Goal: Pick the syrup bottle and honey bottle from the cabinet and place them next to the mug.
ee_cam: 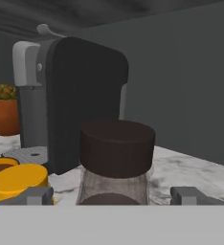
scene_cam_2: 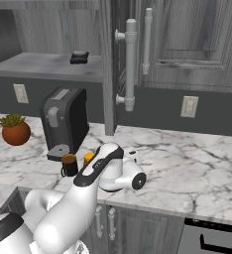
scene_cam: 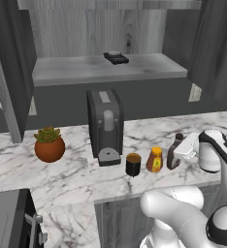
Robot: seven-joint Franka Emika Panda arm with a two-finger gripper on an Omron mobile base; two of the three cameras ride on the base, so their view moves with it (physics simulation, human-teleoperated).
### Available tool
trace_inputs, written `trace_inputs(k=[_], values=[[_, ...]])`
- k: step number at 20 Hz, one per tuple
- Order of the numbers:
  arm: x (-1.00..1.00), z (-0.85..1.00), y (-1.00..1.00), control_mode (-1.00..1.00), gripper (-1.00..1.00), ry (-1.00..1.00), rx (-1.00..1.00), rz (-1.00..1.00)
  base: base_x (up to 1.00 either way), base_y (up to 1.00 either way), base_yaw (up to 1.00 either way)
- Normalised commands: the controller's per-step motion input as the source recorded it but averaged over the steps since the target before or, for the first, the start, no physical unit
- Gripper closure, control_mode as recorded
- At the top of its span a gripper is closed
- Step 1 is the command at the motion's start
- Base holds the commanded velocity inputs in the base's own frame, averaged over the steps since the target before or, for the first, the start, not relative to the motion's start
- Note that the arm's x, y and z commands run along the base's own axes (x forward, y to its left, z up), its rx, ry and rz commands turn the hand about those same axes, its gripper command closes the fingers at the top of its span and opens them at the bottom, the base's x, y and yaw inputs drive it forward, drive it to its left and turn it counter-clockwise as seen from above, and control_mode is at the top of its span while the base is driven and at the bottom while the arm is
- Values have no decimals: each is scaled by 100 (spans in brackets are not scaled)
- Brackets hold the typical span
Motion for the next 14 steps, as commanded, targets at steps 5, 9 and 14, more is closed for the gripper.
trace_inputs(k=[5, 9, 14], values=[[0, 1, 0, -100, -100, 0, 0, 0, 0, 0, 0], [-1, 16, 0, -100, -100, -5, 0, 0, 0, 0, 0], [-2, 22, 0, -100, -100, -8, 0, 0, 0, 0, 0]])
